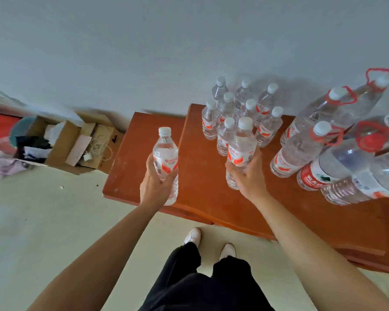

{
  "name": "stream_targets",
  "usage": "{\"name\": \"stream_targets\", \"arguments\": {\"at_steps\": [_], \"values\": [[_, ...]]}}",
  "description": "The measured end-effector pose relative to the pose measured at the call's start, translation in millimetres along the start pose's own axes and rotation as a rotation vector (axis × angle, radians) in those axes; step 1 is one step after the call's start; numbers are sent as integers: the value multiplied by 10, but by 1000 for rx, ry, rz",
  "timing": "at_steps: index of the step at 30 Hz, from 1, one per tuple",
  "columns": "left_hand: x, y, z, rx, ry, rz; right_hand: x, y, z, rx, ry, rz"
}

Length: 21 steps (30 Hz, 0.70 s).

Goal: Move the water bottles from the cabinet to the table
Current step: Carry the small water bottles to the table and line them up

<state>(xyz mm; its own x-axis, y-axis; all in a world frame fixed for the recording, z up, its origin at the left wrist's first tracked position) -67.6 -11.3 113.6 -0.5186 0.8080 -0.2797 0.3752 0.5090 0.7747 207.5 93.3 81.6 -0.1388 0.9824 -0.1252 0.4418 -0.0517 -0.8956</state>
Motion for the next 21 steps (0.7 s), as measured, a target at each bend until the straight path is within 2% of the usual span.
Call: {"name": "stream_targets", "arguments": {"at_steps": [6, 9, 11, 14, 18, 21], "values": [[-441, 390, -1464, -122, 416, 157, 293, -1865, 296, -91, -105, -454], [-988, 349, -2164, 57, 669, 234, 17, -2672, 679, -142, -138, -690], [-1423, 180, -2596, 282, 784, 227, -361, -3132, 997, -178, -184, -843], [-2004, -258, -3079, 526, 846, 201, -1016, -3552, 1536, -250, -288, -1063], [-2988, -1002, -3799, 666, 996, 71, -2197, -4001, 2465, -343, -410, -1381], [-3661, -1502, -4287, 726, 1075, -24, -3031, -4308, 3072, -415, -395, -1541]]}}
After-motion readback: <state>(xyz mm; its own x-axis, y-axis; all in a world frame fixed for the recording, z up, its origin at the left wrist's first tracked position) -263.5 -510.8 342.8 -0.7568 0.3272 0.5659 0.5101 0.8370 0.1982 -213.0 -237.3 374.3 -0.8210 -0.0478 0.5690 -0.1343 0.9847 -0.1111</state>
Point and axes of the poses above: each hand's wrist, its own x-axis towards the middle knuckle, its own z-axis out of the palm, y = z × x, the point moved 8 cm from there along x, towards the middle knuckle, and after that the axes turned 6 degrees about -x, right-handed, at the moved point
